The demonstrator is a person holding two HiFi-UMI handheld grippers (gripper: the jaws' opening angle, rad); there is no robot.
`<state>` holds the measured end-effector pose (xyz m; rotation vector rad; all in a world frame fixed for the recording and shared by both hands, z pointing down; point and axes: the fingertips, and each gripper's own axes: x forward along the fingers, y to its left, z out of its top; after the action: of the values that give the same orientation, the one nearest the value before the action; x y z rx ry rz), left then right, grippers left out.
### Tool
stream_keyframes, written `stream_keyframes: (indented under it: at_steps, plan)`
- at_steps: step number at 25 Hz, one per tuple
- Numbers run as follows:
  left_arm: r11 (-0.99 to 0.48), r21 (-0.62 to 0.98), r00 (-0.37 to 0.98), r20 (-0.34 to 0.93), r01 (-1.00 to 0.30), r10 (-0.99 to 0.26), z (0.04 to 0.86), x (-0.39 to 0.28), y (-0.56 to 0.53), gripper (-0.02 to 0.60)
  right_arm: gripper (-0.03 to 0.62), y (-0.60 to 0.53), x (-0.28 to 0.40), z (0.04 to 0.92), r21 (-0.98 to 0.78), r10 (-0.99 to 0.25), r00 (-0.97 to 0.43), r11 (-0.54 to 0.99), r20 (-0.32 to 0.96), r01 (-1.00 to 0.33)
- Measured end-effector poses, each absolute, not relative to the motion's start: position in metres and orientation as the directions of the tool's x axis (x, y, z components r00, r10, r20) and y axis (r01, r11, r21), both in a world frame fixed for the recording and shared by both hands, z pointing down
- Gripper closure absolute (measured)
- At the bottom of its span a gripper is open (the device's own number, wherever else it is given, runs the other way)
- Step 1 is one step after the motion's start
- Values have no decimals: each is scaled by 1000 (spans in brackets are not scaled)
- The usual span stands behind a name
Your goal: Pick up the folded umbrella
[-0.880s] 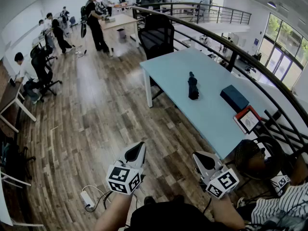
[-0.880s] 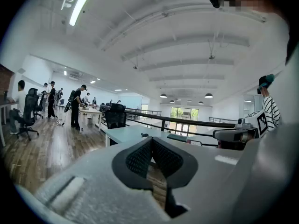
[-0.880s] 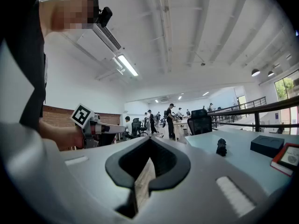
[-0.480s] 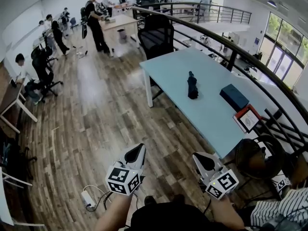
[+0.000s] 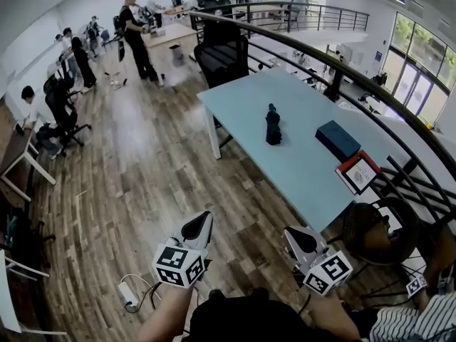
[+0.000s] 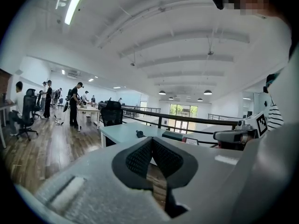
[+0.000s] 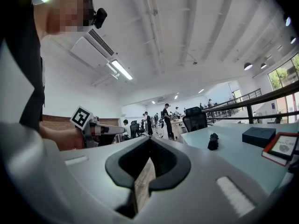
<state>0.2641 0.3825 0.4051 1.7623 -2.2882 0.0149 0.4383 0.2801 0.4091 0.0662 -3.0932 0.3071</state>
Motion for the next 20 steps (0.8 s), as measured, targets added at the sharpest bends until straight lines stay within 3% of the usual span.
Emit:
stream_keyframes:
  at_steps: [8, 20]
  plan:
    - [280, 139, -246, 223, -950, -943, 421, 299, 359, 575, 592, 253, 463, 429, -234, 9, -998, 972, 55, -4]
    - [281, 128, -260, 156, -951, -953, 400, 231, 309, 575, 576, 230, 413, 433, -181, 41, -992, 983, 118, 20]
